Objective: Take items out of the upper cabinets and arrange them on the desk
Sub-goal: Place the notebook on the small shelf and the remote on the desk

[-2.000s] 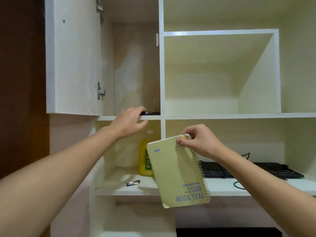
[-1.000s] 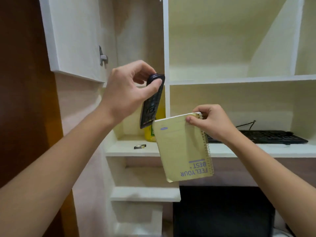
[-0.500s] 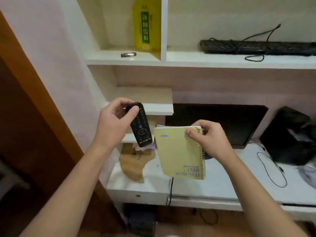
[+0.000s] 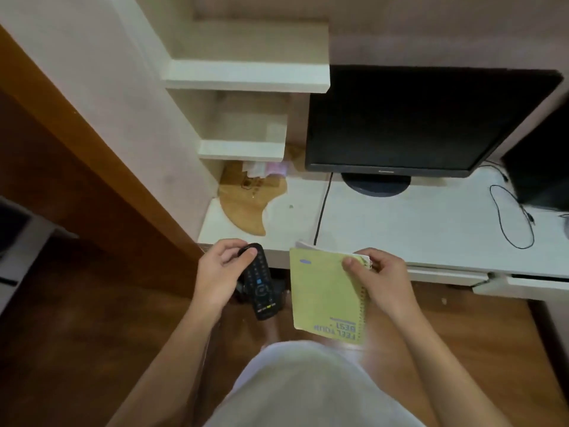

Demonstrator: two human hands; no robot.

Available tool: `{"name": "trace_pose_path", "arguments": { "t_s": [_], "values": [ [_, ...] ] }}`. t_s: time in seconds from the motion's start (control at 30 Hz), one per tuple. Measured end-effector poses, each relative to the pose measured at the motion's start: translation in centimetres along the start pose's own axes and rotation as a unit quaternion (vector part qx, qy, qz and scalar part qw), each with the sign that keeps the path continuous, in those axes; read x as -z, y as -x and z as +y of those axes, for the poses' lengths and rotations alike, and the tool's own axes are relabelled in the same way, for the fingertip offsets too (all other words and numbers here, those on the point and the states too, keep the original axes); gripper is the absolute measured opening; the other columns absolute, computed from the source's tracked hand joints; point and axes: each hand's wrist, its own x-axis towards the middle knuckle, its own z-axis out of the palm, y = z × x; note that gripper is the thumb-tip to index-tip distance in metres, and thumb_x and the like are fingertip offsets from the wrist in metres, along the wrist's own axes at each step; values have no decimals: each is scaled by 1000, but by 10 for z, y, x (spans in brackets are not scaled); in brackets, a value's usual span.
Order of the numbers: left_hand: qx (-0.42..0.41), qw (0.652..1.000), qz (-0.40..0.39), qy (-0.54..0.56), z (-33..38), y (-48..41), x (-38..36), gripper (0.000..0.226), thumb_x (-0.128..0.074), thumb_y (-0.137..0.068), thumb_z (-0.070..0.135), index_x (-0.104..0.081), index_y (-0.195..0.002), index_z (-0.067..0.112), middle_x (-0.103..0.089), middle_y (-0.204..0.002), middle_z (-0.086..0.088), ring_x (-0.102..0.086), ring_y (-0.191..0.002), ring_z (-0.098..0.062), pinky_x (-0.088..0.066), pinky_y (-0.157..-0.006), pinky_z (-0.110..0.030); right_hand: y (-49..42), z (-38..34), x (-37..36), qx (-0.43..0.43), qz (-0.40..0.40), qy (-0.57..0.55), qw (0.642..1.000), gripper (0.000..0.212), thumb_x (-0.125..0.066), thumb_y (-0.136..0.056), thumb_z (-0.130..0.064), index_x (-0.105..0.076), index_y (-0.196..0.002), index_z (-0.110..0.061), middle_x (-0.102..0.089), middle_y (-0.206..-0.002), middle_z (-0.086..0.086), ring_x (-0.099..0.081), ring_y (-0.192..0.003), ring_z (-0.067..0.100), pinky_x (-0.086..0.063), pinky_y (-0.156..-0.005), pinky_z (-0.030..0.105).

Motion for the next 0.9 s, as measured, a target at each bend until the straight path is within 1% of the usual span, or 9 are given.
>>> {"name": "trace_pose_path", "arguments": {
  "t_s": [0.1, 0.17, 0.27, 0.37, 0.47, 0.57, 0.67, 0.77, 0.9],
  "values": [
    [23, 999, -12, -40, -12, 5, -1, 18, -75, -87, 11, -70, -104, 10, -75, -99, 1, -70, -85, 0, -49, -60, -7, 5, 13, 0, -30, -1, -16, 999, 8, -75, -88, -13, -75, -82, -8, -73, -72, 6, -62, -62, 9, -48, -58, 23],
    [29, 997, -16, -68, -20, 7, -2, 16, -76, -87, 14, -73, -103, 14, -75, -100, 3, -69, -91, -3, -50, -63, -7, 6, 20, -1, -49, 8, -31, 998, 9, -76, -88, -15, -75, -83, -8, -74, -72, 3, -63, -62, 9, -49, -58, 22],
    [38, 995, -15, -88, -27, 7, -6, 16, -76, -87, 20, -74, -103, 19, -76, -99, 5, -70, -96, -8, -52, -70, -14, 4, 26, -2, -63, 25, -37, 997, 11, -76, -88, -14, -73, -81, -4, -71, -69, 2, -62, -61, 8, -47, -57, 21],
    [43, 997, -11, -65, -29, 6, -18, 12, -75, -87, 17, -75, -99, 17, -77, -94, 4, -71, -92, -8, -52, -67, -14, 1, 29, 2, -67, 35, -44, 996, 17, -75, -88, -14, -70, -80, 0, -65, -63, -1, -56, -56, 5, -43, -54, 18],
    [39, 998, -13, -41, -25, 3, -33, 10, -75, -87, 13, -75, -98, 14, -77, -90, 3, -72, -89, -8, -52, -63, -13, -6, 23, 10, -69, 36, -59, 995, 14, -75, -89, -14, -72, -84, -1, -69, -68, 10, -60, -61, 10, -47, -59, 23],
    [25, 999, -10, -41, -17, 0, -44, 11, -76, -87, 14, -75, -97, 13, -77, -88, 4, -72, -87, -7, -51, -63, -12, -14, 15, 18, -62, 32, -77, 995, 8, -74, -89, -12, -73, -84, -6, -72, -73, 6, -64, -65, 12, -50, -61, 24],
    [8, 999, 6, -31, -8, -2, -48, 16, -77, -86, 14, -74, -100, 8, -77, -92, 0, -71, -84, -3, -51, -65, -11, -23, 8, 24, -48, 25, -85, 995, 10, -74, -90, -12, -72, -85, -3, -69, -69, 3, -61, -61, 10, -48, -55, 20],
    [-8, 1000, 11, -27, 0, -4, -44, 10, -76, -87, 16, -75, -97, 13, -77, -89, 4, -71, -84, -1, -50, -62, -10, -34, 3, 24, -41, 14, -80, 996, 12, -73, -90, -14, -72, -82, -5, -68, -66, 2, -59, -57, 11, -45, -52, 20],
    [-18, 999, 22, -26, 10, -14, -34, 5, -76, -87, 18, -74, -91, 20, -76, -83, 11, -70, -81, 3, -49, -60, -8, -53, -10, 12, -18, -4, -66, 998, 15, -74, -90, -16, -71, -78, -8, -68, -69, 8, -59, -62, 17, -46, -60, 28]
  ]
}}
